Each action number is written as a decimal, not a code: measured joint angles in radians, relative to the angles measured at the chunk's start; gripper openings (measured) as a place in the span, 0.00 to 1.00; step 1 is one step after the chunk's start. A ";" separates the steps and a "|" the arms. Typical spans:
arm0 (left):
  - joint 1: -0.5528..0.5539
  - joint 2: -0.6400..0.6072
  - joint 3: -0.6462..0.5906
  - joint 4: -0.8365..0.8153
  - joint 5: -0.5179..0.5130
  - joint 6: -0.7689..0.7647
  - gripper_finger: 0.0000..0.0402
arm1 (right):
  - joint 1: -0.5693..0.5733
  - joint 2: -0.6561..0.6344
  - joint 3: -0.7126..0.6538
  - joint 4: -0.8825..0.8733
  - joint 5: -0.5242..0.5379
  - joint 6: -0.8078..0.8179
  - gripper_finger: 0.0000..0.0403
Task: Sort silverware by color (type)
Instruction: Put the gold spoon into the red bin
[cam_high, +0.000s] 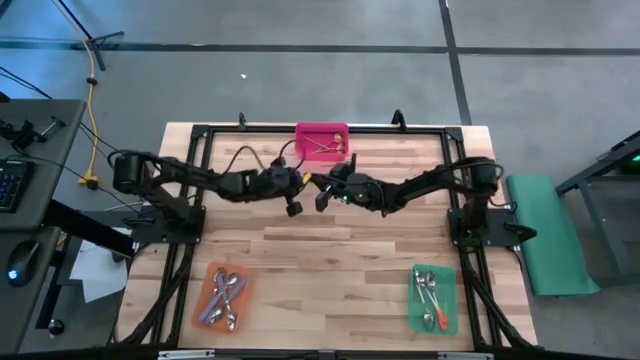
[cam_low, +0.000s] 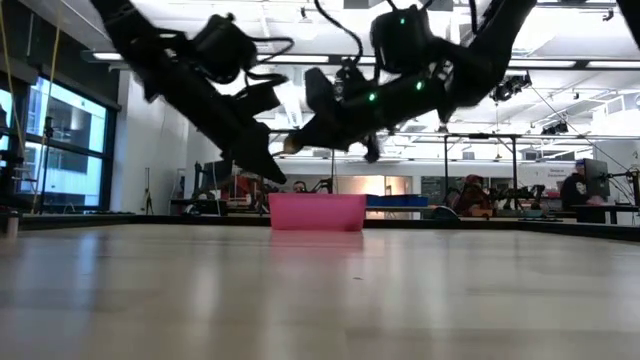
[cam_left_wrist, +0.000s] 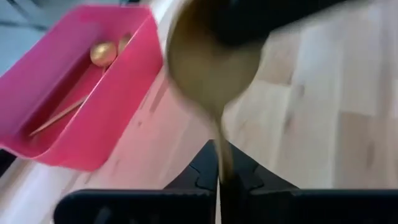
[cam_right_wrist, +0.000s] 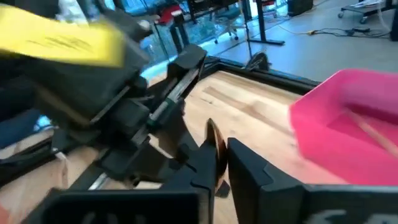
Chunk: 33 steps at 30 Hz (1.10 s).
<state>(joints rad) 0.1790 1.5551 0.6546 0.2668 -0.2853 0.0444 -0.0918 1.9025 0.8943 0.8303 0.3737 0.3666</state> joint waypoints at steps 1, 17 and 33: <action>0.018 0.000 0.024 -0.048 0.015 0.012 0.00 | -0.005 -0.026 0.000 -0.045 0.004 -0.006 0.06; 0.336 0.063 0.448 -0.339 0.371 0.108 0.00 | -0.043 -0.545 -0.001 -0.965 0.332 -0.096 0.04; 0.437 0.490 0.785 -0.499 0.484 0.184 0.00 | -0.053 -0.610 -0.172 -1.010 0.385 -0.072 0.00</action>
<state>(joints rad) 0.6165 2.0456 1.4396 -0.2318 0.1987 0.2286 -0.1453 1.2923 0.7228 -0.1800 0.7584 0.2943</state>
